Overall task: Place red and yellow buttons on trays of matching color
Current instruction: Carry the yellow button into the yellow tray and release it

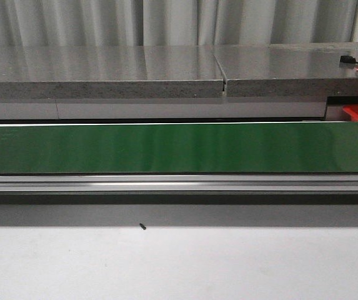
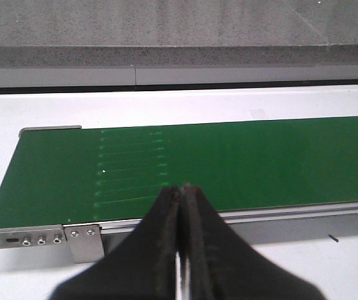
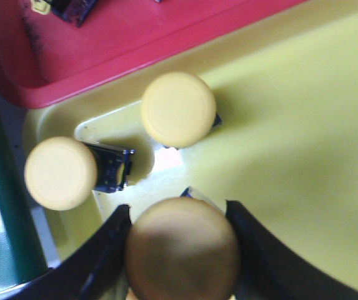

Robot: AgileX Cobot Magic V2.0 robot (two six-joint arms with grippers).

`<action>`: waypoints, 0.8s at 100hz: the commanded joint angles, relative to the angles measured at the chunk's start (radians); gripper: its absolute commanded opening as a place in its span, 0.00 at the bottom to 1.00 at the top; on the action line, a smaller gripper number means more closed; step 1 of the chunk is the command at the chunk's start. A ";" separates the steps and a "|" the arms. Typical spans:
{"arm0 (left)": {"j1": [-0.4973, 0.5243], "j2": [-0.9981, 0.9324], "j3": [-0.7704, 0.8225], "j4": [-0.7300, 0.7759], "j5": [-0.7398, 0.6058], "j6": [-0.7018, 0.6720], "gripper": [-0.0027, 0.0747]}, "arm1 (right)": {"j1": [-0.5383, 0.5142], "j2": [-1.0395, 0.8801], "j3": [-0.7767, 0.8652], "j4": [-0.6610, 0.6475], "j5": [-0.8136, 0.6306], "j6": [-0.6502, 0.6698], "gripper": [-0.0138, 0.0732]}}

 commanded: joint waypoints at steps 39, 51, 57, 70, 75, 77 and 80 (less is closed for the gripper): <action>-0.009 0.005 -0.028 -0.017 -0.069 0.000 0.01 | -0.007 0.059 0.025 0.003 -0.126 0.000 0.41; -0.009 0.005 -0.028 -0.017 -0.069 0.000 0.01 | -0.007 0.076 0.025 0.002 -0.142 0.000 0.41; -0.009 0.005 -0.028 -0.017 -0.069 0.000 0.01 | -0.007 0.082 0.025 0.002 -0.148 0.000 0.41; -0.009 0.005 -0.028 -0.017 -0.069 0.000 0.01 | -0.007 0.095 0.025 0.002 -0.151 -0.001 0.41; -0.009 0.005 -0.028 -0.017 -0.069 0.000 0.01 | -0.007 0.101 0.025 0.002 -0.151 -0.002 0.41; -0.009 0.005 -0.028 -0.017 -0.069 0.000 0.01 | -0.007 0.102 0.025 0.002 -0.151 -0.002 0.41; -0.009 0.005 -0.028 -0.017 -0.069 0.000 0.01 | -0.007 0.105 0.025 0.002 -0.149 -0.002 0.41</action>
